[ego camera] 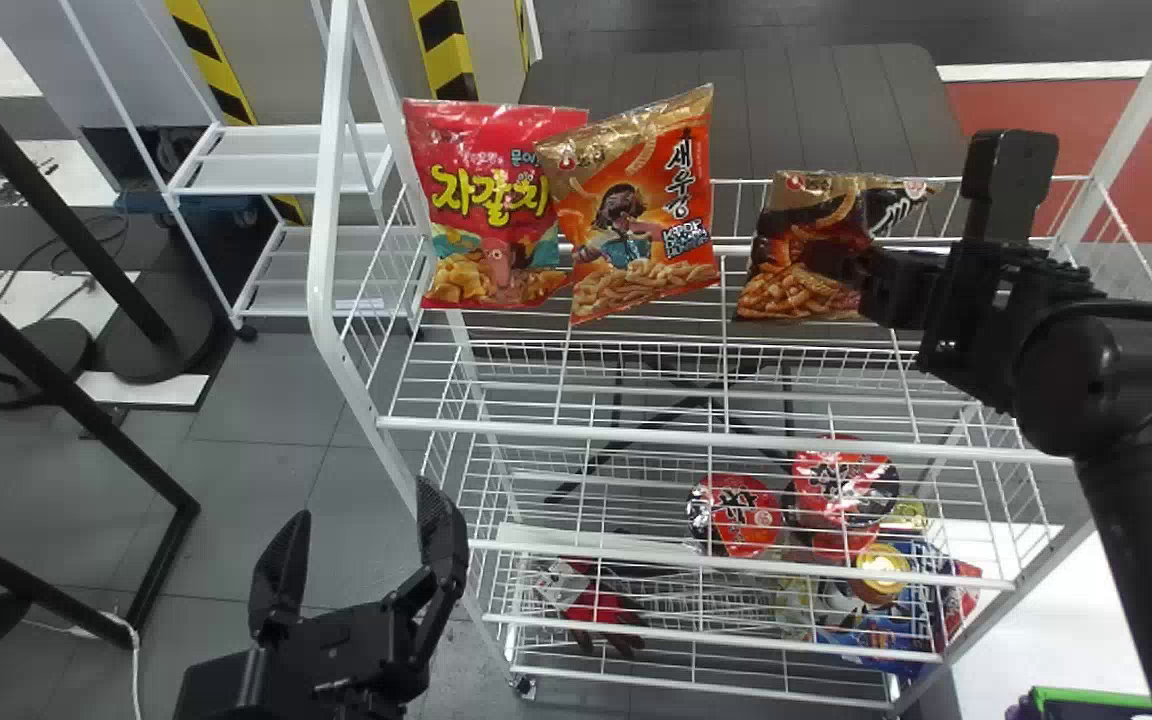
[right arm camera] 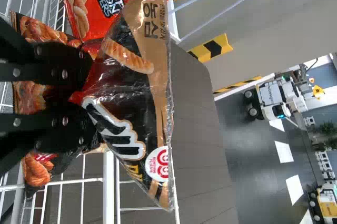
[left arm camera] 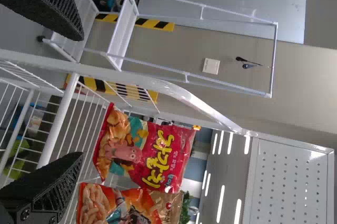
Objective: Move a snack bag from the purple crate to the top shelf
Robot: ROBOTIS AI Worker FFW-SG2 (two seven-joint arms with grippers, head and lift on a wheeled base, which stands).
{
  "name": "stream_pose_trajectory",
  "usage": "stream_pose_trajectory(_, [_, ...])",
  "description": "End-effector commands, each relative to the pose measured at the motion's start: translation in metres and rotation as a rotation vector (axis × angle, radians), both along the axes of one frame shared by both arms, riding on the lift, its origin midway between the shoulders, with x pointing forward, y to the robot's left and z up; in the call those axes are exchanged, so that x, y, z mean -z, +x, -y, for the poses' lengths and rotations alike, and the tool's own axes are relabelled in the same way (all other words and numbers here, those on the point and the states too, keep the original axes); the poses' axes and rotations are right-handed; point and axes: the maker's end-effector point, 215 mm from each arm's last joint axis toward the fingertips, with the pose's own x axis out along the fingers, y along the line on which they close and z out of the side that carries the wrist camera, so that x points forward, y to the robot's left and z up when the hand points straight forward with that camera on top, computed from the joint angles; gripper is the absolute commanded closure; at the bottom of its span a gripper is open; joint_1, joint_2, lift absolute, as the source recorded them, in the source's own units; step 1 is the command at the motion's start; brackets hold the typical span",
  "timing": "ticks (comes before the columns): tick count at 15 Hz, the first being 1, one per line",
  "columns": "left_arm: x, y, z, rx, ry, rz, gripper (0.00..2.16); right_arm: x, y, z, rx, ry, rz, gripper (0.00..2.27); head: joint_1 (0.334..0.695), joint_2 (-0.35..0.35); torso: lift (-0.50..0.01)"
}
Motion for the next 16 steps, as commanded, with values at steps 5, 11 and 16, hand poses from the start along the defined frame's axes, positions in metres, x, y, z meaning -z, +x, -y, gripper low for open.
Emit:
stream_pose_trajectory(5, [-0.002,0.0,0.0,0.001,0.0,0.003,0.0,0.001,-0.001,-0.002,0.0,0.005,-0.003,0.45,0.695,0.126,-0.001])
stream_pose_trajectory(11, [-0.001,-0.001,0.0,0.001,0.0,0.001,0.0,0.001,-0.003,-0.002,0.0,0.005,-0.003,0.45,0.695,0.125,-0.001])
stream_pose_trajectory(16, [-0.006,-0.002,-0.002,-0.005,-0.002,0.016,0.0,-0.015,-0.016,0.001,0.011,-0.01,0.03,0.22,0.695,0.128,-0.001])
